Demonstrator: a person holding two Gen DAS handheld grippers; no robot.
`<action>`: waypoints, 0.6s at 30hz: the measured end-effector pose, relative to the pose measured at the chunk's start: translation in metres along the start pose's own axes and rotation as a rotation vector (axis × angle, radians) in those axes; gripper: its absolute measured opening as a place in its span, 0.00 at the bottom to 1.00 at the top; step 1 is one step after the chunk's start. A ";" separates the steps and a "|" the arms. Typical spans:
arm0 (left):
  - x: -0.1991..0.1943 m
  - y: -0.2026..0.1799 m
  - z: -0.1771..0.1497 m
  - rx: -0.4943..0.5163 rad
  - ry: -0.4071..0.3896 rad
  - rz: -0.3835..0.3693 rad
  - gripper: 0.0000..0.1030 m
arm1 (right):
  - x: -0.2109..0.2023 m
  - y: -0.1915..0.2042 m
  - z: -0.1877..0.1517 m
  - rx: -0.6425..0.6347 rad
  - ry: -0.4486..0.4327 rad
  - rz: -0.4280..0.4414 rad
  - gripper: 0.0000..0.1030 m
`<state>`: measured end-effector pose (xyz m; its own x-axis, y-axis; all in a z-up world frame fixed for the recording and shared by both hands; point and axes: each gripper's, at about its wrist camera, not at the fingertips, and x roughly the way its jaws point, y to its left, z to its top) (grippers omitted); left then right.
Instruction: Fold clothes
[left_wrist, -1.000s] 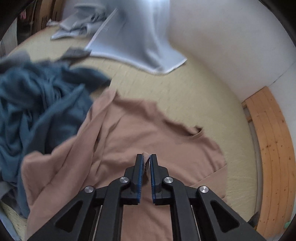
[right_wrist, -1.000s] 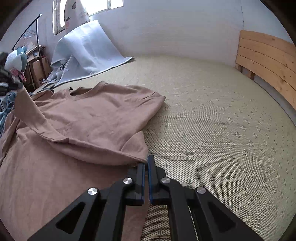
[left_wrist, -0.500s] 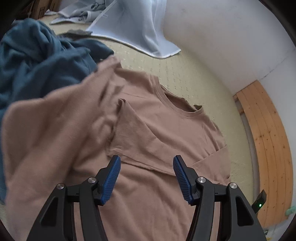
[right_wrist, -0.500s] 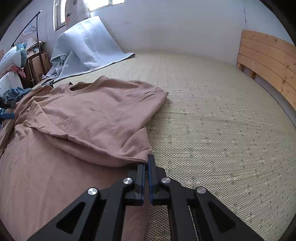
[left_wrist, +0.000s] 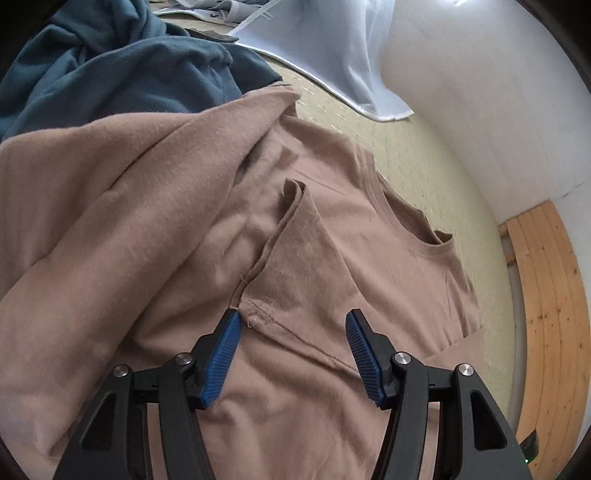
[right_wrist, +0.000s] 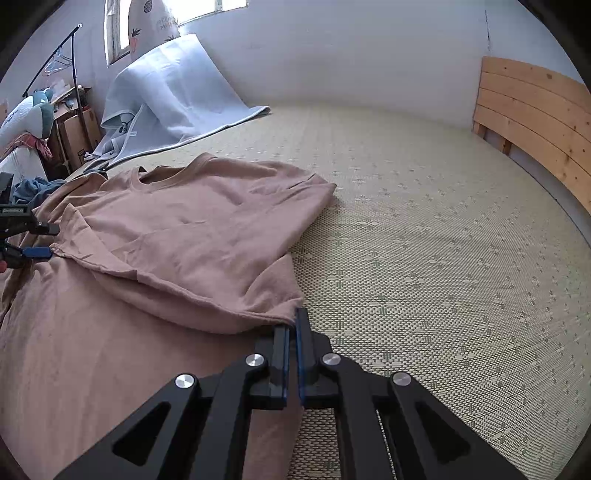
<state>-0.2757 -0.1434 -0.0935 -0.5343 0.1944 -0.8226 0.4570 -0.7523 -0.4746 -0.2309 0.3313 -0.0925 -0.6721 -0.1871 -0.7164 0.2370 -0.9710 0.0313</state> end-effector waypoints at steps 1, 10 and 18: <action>0.000 0.000 0.000 -0.002 -0.004 0.001 0.61 | 0.000 0.000 0.000 0.001 0.000 0.001 0.01; 0.002 0.007 0.002 -0.044 -0.026 0.054 0.24 | 0.000 0.001 0.000 0.000 0.002 0.002 0.01; -0.010 0.012 0.004 -0.061 -0.075 0.078 0.02 | -0.001 0.002 -0.001 -0.014 0.007 0.005 0.01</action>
<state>-0.2678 -0.1568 -0.0892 -0.5459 0.0874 -0.8333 0.5407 -0.7230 -0.4301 -0.2287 0.3293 -0.0929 -0.6658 -0.1904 -0.7215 0.2500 -0.9679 0.0247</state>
